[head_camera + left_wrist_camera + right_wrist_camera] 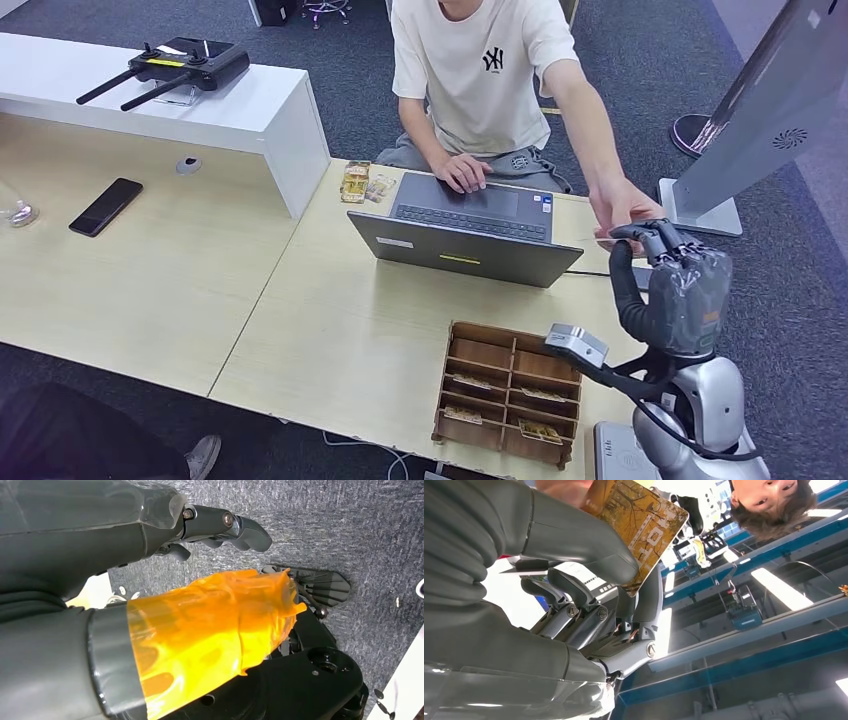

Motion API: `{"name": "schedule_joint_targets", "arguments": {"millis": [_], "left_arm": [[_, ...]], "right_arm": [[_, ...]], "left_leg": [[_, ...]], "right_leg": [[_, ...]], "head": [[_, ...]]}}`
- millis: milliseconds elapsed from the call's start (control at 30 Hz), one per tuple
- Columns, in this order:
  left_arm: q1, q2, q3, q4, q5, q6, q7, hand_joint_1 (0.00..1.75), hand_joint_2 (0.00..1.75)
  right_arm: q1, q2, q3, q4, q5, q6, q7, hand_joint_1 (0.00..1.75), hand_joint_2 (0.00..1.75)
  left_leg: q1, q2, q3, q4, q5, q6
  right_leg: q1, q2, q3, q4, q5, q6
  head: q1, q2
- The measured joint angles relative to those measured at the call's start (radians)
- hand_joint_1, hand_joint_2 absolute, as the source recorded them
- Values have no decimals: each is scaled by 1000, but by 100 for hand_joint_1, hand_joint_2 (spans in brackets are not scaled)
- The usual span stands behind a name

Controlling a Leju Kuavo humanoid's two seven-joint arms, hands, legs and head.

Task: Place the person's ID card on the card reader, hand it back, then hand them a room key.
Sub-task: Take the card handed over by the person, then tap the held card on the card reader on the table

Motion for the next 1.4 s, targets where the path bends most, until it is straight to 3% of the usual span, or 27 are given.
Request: {"name": "schedule_joint_targets", "arguments": {"millis": [200, 567, 833, 1000, 1133, 1400], "left_arm": [[0, -1, 0, 0, -5, 1, 0, 0, 0], [0, -12, 2, 0, 3, 20, -2, 0, 0], [1, -25, 12, 0, 39, 39, -2, 0, 0], [2, -25, 26, 0, 64, 41, -1, 0, 0], [5, -24, 30, 0, 85, 41, 5, 0, 0], [9, -23, 31, 0, 112, 41, 16, 0, 0]], "right_arm": [[4, 0, -2, -8, -73, 34, 1, 175, 175], [43, 36, -92, -134, -404, 169, -1, 175, 175], [67, 60, -177, -197, -672, 317, 40, 175, 175], [80, 48, -203, -199, -720, 422, 97, 175, 175], [92, 4, -203, -192, -721, 517, 154, 175, 175], [115, -75, -197, -185, -666, 582, 215, 175, 175]], "left_leg": [[0, 0, 0, 0, 0, 0], [0, 0, 0, 0, 0, 0], [0, 0, 0, 0, 0, 0], [0, 0, 0, 0, 0, 0], [0, 0, 0, 0, 0, 0], [0, 0, 0, 0, 0, 0]], "right_leg": [[0, 0, 0, 0, 0, 0], [0, 0, 0, 0, 0, 0], [0, 0, 0, 0, 0, 0], [0, 0, 0, 0, 0, 0], [0, 0, 0, 0, 0, 0], [0, 0, 0, 0, 0, 0]], "head": [[0, 0], [0, 0], [0, 0], [0, 0], [0, 0], [0, 0]]}}
